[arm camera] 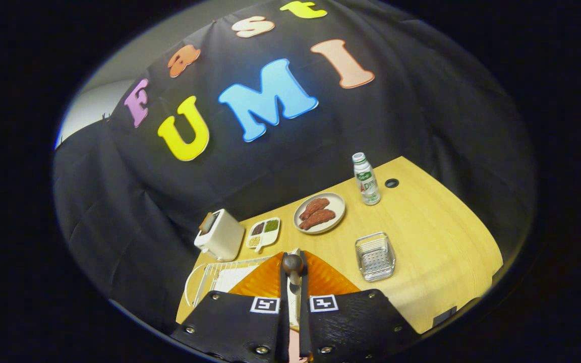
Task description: Take the plate from the dish rack, then take the spoon from the basket and place it into the plate.
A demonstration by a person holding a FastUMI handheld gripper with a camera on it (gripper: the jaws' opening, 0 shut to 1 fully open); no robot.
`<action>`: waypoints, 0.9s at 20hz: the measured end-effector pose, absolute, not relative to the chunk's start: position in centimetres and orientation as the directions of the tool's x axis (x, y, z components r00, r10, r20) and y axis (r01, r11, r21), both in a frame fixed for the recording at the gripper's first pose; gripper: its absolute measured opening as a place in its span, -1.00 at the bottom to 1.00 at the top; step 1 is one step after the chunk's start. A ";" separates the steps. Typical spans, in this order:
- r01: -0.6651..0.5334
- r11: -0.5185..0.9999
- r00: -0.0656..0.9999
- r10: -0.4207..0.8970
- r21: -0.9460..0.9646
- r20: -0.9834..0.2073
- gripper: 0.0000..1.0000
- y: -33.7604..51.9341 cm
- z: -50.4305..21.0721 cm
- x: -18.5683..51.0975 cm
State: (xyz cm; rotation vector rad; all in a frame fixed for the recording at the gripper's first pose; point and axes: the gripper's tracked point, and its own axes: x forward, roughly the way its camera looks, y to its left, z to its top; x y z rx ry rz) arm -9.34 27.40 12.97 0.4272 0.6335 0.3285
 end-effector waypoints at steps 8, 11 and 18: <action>-0.358 0.823 0.594 0.565 0.441 -0.572 -0.85 37.8 9.2 -16.7; -0.420 0.808 0.537 0.588 0.414 -0.604 -0.85 40.5 7.2 -19.4; -0.527 0.778 0.451 0.598 0.343 -0.663 -0.85 44.2 2.7 -23.9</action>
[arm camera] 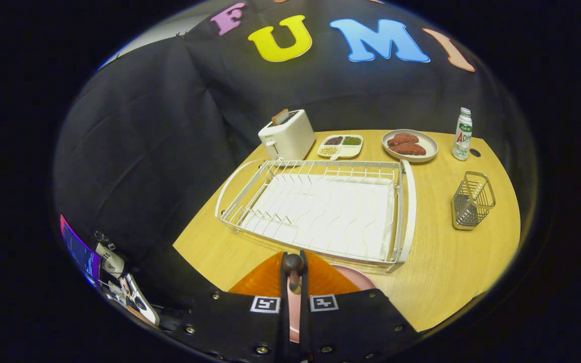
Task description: Take the plate from the dish rack, then take the spoon from the basket and place it into the plate.
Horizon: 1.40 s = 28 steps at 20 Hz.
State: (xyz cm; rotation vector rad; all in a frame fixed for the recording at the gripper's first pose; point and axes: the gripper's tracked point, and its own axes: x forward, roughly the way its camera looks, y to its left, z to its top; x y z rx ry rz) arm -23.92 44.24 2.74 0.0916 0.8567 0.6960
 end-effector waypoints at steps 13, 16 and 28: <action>-0.543 0.767 0.462 0.613 0.342 -0.642 -0.64 44.4 2.7 -24.7; -0.537 0.767 0.475 0.618 0.350 -0.626 -0.65 43.8 3.7 -24.5; -0.514 0.794 0.604 0.603 0.324 -0.520 -0.64 40.4 9.2 -21.4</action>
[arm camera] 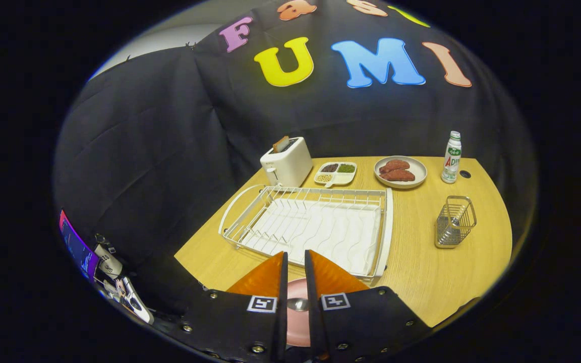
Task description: Take the plate from the dish rack, then take the spoon from the basket and place it into the plate.
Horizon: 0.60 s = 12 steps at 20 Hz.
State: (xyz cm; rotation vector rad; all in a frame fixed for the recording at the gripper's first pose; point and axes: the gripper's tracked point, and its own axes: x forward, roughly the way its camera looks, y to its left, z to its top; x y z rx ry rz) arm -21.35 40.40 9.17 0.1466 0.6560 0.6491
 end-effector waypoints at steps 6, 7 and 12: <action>-0.448 0.864 0.790 0.504 0.232 -0.351 -0.65 34.8 17.1 -16.5; -0.435 0.874 0.815 0.485 0.217 -0.318 -0.65 33.8 18.4 -15.7; -0.368 0.913 0.900 0.397 0.176 -0.178 -0.65 29.0 25.1 -12.7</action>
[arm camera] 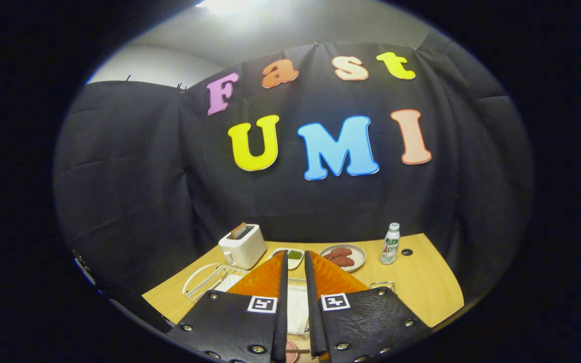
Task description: Take the plate from the dish rack, then take the spoon from the basket and place it into the plate.
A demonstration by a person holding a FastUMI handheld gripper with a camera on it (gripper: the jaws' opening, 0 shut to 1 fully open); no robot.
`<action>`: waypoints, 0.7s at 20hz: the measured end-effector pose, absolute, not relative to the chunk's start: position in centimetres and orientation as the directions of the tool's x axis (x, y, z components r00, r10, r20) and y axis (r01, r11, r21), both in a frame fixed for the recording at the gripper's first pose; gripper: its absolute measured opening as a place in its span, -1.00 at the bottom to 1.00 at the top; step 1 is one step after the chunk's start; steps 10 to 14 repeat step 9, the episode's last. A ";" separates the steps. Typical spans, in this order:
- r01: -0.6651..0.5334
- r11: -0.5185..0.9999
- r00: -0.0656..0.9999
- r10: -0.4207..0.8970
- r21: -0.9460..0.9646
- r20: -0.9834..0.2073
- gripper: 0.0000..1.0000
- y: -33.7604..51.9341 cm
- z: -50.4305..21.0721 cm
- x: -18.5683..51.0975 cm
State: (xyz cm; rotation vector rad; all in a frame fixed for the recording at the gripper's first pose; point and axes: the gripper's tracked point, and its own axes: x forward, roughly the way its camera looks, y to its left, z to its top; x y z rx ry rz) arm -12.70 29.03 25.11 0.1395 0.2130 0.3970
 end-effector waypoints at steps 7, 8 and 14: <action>-0.292 0.949 0.952 0.300 0.117 -0.065 -0.65 23.7 30.2 -10.5; -0.286 0.951 0.954 0.294 0.116 -0.057 -0.65 23.2 30.5 -10.3; -0.281 0.952 0.956 0.289 0.119 -0.050 -0.65 22.8 30.7 -10.2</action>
